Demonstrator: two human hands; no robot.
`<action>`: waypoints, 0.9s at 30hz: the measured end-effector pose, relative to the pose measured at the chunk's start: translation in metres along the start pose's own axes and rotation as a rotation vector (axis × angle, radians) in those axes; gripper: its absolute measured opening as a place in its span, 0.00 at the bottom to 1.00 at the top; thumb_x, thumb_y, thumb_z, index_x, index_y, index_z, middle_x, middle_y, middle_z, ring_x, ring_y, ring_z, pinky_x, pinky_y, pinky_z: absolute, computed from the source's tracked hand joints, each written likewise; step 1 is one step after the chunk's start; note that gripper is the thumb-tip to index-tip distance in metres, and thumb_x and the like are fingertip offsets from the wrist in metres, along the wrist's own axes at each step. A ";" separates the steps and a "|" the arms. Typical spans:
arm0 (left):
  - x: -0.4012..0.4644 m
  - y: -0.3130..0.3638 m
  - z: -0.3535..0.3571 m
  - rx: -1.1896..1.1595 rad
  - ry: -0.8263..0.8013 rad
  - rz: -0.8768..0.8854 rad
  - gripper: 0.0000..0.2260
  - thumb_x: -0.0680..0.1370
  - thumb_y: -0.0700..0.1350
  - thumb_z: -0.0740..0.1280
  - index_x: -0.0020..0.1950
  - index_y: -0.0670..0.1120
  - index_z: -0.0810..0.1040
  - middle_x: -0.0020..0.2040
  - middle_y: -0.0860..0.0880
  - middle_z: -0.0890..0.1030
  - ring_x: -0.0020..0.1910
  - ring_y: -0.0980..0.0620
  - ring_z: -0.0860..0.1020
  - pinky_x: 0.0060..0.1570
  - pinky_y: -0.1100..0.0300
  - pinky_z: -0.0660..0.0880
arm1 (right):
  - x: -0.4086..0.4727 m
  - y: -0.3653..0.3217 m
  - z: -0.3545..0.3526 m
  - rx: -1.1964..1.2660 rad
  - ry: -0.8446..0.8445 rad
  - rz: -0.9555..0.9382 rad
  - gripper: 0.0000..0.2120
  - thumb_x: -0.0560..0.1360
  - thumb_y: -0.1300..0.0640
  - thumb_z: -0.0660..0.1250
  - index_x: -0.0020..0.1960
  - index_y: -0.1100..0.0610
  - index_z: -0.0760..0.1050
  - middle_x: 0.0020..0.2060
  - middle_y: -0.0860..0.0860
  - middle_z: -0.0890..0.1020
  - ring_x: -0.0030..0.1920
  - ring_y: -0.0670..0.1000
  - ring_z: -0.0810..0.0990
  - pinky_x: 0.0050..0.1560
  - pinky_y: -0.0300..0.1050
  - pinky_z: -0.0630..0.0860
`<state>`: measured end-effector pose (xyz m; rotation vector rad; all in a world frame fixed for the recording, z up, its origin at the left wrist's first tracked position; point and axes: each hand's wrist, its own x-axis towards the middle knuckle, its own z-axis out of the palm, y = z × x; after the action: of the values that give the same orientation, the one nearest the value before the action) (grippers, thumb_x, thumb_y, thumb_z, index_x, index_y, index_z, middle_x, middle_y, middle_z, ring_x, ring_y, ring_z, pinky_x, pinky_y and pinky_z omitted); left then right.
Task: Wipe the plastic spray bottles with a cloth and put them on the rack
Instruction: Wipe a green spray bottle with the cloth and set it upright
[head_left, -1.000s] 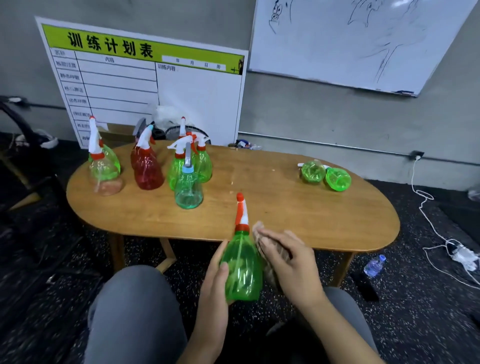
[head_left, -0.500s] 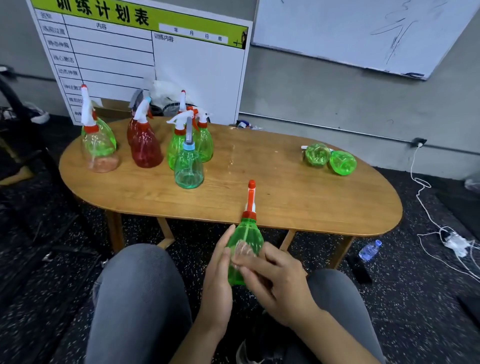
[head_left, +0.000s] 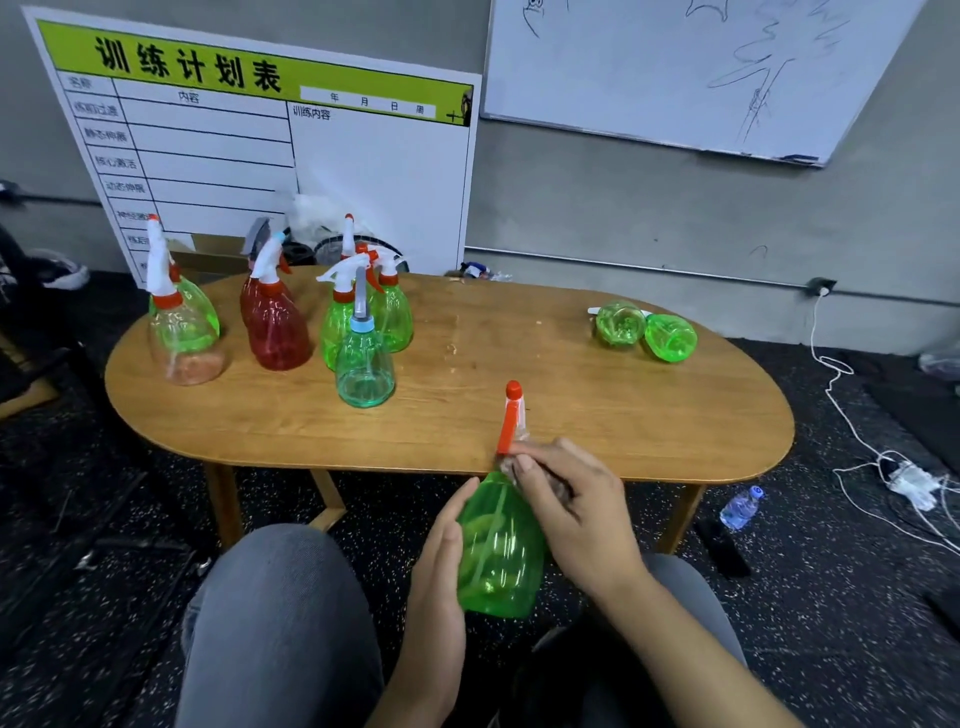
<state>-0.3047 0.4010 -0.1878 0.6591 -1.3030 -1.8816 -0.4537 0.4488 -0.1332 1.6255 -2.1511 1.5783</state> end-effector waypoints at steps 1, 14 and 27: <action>0.000 0.000 -0.001 -0.001 -0.005 0.006 0.25 0.82 0.60 0.58 0.77 0.55 0.73 0.69 0.50 0.83 0.68 0.48 0.82 0.68 0.40 0.77 | 0.001 0.000 0.006 -0.015 -0.029 0.009 0.16 0.83 0.44 0.65 0.63 0.50 0.85 0.39 0.40 0.78 0.36 0.43 0.75 0.36 0.32 0.68; -0.004 0.007 -0.002 -0.240 -0.006 -0.035 0.21 0.85 0.51 0.55 0.77 0.51 0.74 0.66 0.41 0.84 0.64 0.40 0.84 0.55 0.55 0.83 | -0.054 -0.015 -0.002 -0.162 -0.313 -0.590 0.09 0.80 0.57 0.73 0.60 0.53 0.85 0.44 0.48 0.77 0.40 0.47 0.76 0.42 0.38 0.74; 0.001 0.001 -0.007 -0.067 0.027 0.010 0.23 0.82 0.57 0.60 0.77 0.54 0.74 0.69 0.49 0.82 0.68 0.45 0.81 0.67 0.39 0.76 | -0.011 -0.010 0.023 -0.108 -0.013 -0.105 0.13 0.83 0.46 0.65 0.60 0.47 0.85 0.40 0.36 0.76 0.36 0.41 0.77 0.34 0.35 0.73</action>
<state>-0.3000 0.3960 -0.1895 0.6391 -1.2188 -1.8935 -0.4298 0.4407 -0.1437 1.6889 -2.0796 1.4023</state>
